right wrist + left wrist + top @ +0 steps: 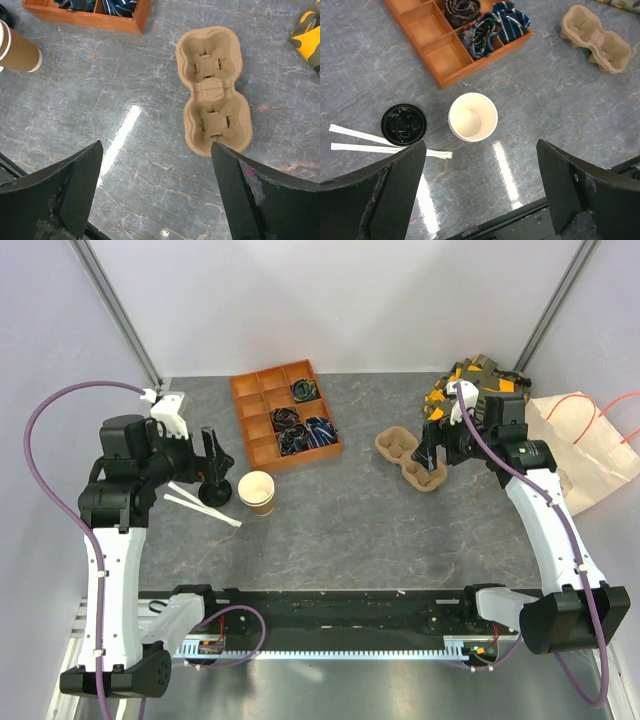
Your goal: Pack the takeout coffee
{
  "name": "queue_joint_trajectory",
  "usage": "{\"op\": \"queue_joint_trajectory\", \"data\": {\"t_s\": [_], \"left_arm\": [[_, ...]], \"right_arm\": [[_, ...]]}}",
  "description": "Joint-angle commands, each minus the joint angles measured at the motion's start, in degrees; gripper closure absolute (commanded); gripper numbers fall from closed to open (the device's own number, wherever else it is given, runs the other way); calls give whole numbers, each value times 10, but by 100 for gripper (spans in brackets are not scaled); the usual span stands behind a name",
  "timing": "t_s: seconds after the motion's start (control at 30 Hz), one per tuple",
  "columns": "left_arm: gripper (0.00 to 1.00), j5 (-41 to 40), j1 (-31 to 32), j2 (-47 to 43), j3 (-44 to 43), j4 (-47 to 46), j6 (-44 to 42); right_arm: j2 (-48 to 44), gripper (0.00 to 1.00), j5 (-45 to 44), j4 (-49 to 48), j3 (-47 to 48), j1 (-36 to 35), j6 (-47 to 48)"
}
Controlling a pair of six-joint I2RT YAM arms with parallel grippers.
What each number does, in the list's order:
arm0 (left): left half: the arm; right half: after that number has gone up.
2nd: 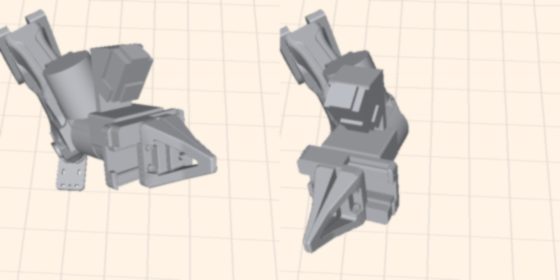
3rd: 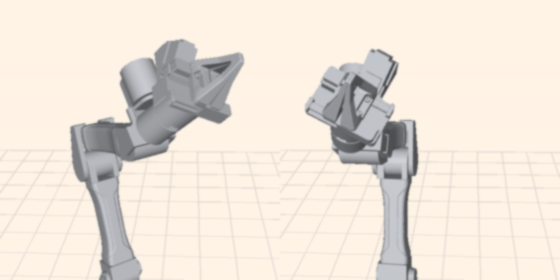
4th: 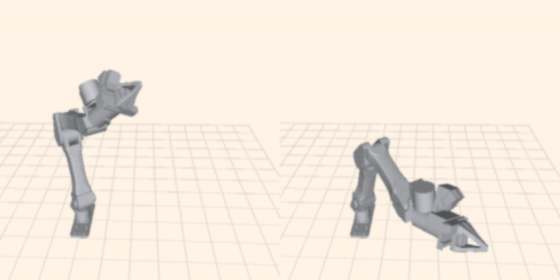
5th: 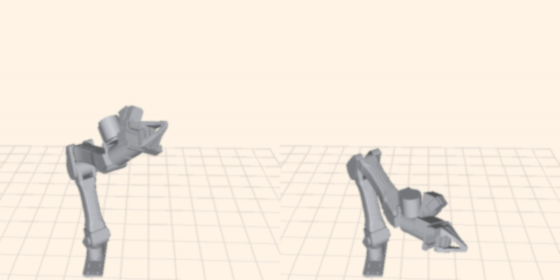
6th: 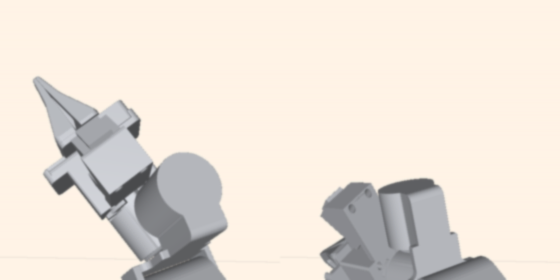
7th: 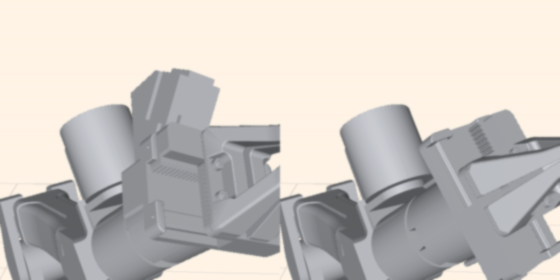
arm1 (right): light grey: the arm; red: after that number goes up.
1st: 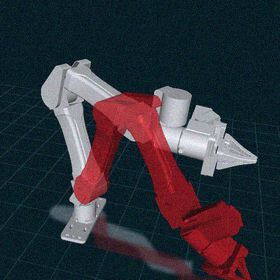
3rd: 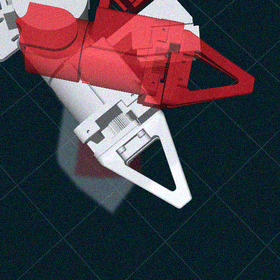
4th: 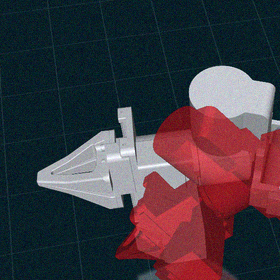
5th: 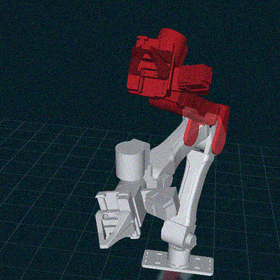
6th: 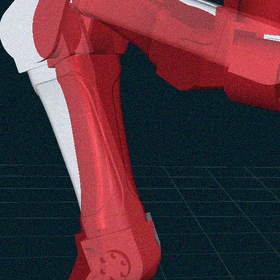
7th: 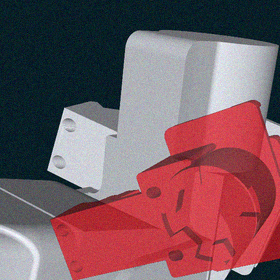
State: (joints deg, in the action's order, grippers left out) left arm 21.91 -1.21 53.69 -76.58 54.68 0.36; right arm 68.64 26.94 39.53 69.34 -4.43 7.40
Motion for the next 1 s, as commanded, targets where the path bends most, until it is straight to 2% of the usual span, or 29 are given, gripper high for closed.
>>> {"op": "queue_joint_trajectory", "data": {"t_s": [0.0,0.2,0.37,0.53,0.63,0.67,0.77,0.97], "left_arm": [[0,-34,-1,-1,-5,-20,-30],[0,-35,-1,13,-2,-4,-100],[0,-49,-1,57,14,20,-105],[0,-20,2,82,52,21,-129],[11,-31,6,114,65,17,-128],[19,-30,5,139,69,17,-128],[33,-30,7,173,73,7,-120],[47,-68,34,221,74,-20,-110]], "right_arm": [[-15,2,3,-20,10,-5,-4],[-25,2,-21,-18,-14,-16,12],[-11,2,-32,-17,-14,-40,19],[7,2,-51,-38,-34,-88,13],[11,2,-51,-38,-43,-98,24],[13,2,-56,-33,-44,-100,27],[14,2,-59,-29,-47,-104,32],[7,2,-51,-29,-57,-106,34]]}}
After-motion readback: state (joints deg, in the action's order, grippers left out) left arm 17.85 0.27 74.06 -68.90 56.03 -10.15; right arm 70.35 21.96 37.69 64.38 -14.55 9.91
